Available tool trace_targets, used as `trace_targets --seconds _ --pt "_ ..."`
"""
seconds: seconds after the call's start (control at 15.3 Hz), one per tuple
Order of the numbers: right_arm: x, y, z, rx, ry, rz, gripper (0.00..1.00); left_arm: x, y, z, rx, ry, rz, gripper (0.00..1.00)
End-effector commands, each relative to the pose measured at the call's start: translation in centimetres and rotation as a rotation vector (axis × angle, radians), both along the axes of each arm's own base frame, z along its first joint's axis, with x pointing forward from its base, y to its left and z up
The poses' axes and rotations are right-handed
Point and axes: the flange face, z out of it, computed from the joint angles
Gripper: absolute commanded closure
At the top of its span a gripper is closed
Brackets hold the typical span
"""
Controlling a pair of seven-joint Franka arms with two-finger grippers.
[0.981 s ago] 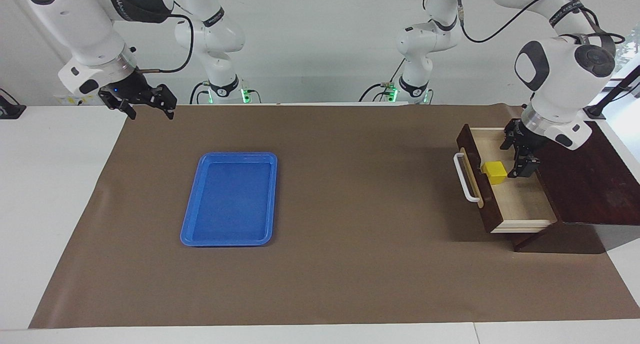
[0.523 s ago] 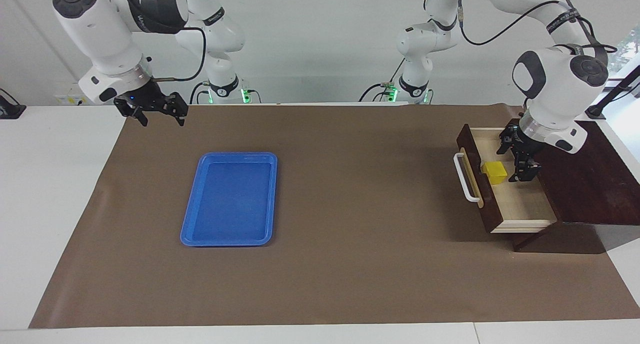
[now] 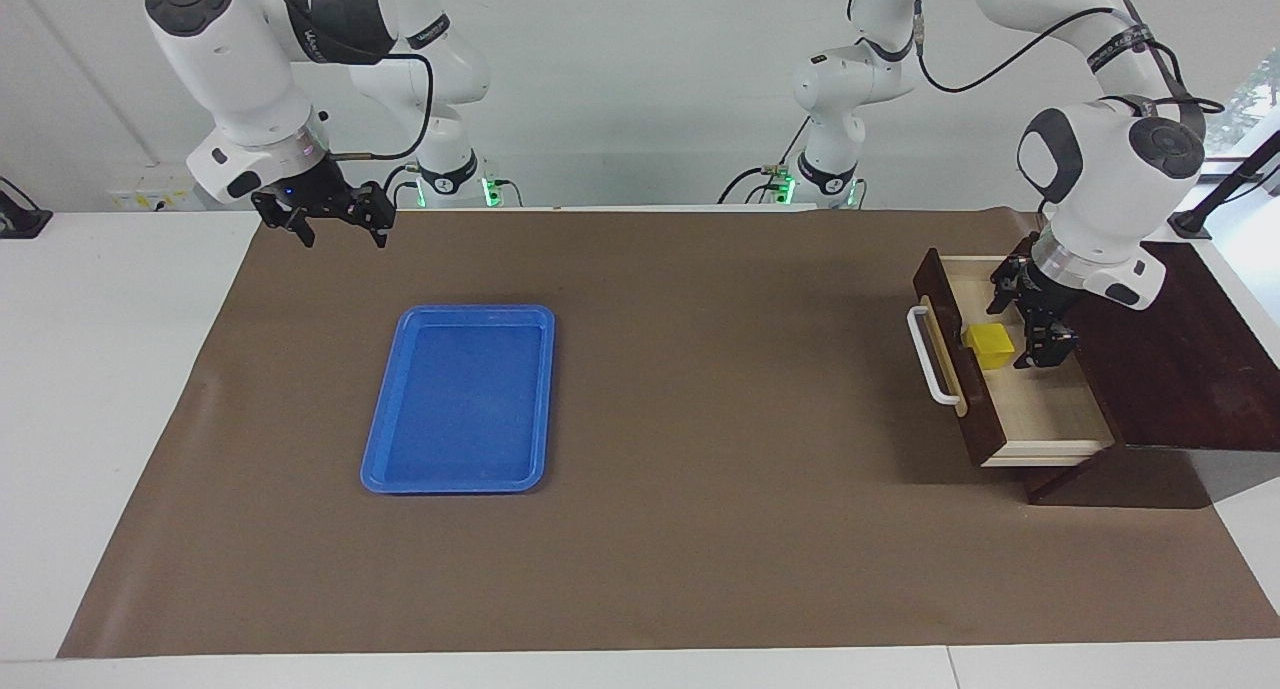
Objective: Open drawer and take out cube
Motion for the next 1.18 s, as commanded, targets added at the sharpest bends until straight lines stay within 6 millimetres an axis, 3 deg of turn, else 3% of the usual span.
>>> trace_targets --seconds 0.0,0.2,0.33,0.59,0.72,0.92,1.11 --pt "-0.5 0.0 0.0 0.057 -0.02 -0.095 0.0 -1.2 -0.1 -0.3 -0.01 -0.015 0.018 0.0" --pt "-0.2 0.4 -0.1 0.085 -0.022 -0.193 0.0 -1.4 0.1 -0.4 -0.009 -0.021 0.024 0.0" --pt "0.1 0.9 -0.3 0.108 -0.024 -0.257 0.0 -1.6 0.0 -0.7 -0.009 -0.016 0.025 0.14" --pt "1.2 2.3 -1.4 0.19 0.025 -0.467 0.0 -1.7 -0.1 -0.6 -0.009 -0.018 0.024 0.56" --pt "2.0 3.1 -2.1 0.236 0.048 -0.587 0.0 -1.5 -0.1 -0.4 -0.009 -0.022 0.024 1.0" --pt "3.2 4.8 -2.8 0.333 0.089 -0.735 0.0 -0.9 -0.2 0.7 -0.009 -0.04 0.01 1.0" --pt "4.2 8.9 -4.3 0.371 0.139 -0.854 0.0 1.1 -0.5 5.7 -0.013 -0.056 0.008 1.0"
